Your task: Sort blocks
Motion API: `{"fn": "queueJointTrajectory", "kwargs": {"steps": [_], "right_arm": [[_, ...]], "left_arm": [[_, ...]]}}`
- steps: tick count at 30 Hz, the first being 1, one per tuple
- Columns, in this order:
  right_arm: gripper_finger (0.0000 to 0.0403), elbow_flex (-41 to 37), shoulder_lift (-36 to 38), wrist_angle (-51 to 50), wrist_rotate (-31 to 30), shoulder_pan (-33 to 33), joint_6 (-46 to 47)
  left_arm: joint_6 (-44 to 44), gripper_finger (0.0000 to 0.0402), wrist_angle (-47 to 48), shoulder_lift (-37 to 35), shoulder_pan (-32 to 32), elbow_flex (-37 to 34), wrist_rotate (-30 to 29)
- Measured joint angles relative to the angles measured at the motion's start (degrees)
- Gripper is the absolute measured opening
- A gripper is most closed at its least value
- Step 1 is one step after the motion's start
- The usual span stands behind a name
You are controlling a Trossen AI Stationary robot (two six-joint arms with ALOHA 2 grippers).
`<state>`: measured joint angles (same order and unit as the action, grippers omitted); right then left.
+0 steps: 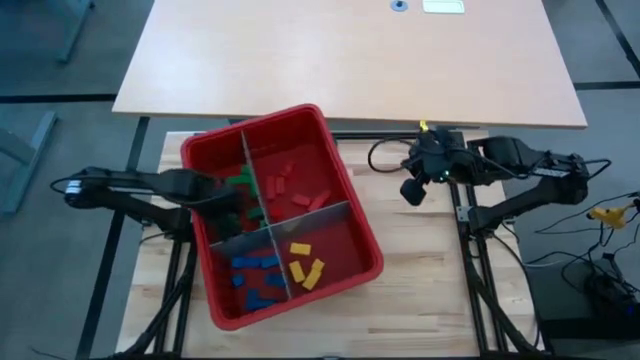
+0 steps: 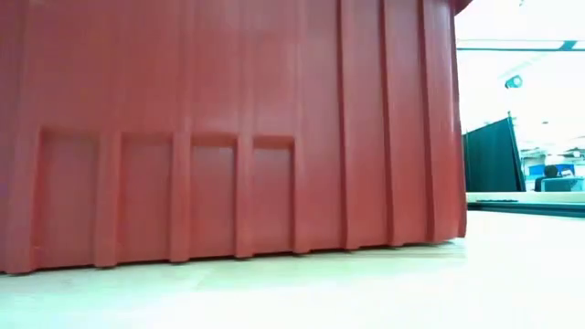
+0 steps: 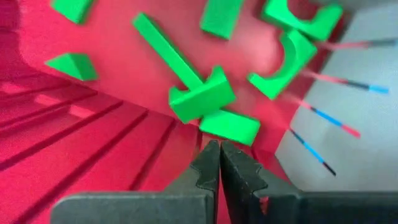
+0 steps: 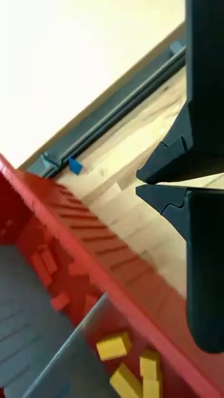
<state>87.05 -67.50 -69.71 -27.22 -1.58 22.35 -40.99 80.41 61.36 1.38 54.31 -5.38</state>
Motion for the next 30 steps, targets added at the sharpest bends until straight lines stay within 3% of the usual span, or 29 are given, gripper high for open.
{"fn": "queueJointTrajectory", "kwargs": {"steps": [9, 19, 25, 30], "right_arm": [[0.0, 0.0, 0.0, 1.11, 0.63, 4.46, -2.88], [0.0, -0.07, 0.0, 2.7, 0.64, 4.79, -6.48], [0.0, -0.11, -0.09, 2.71, 0.68, 5.0, -6.53], [0.0, -0.13, -0.09, 2.73, 2.33, 5.0, -6.54]], "left_arm": [[-8.63, 0.0, 3.39, -7.52, -0.04, -1.98, -4.16], [-11.32, 0.0, 10.58, -5.2, -0.17, -2.04, -4.22], [-13.69, 0.0, 8.79, -2.67, -3.25, -2.06, -8.71], [-9.78, 0.0, 2.09, -0.61, -8.16, -2.04, -9.61]]}}
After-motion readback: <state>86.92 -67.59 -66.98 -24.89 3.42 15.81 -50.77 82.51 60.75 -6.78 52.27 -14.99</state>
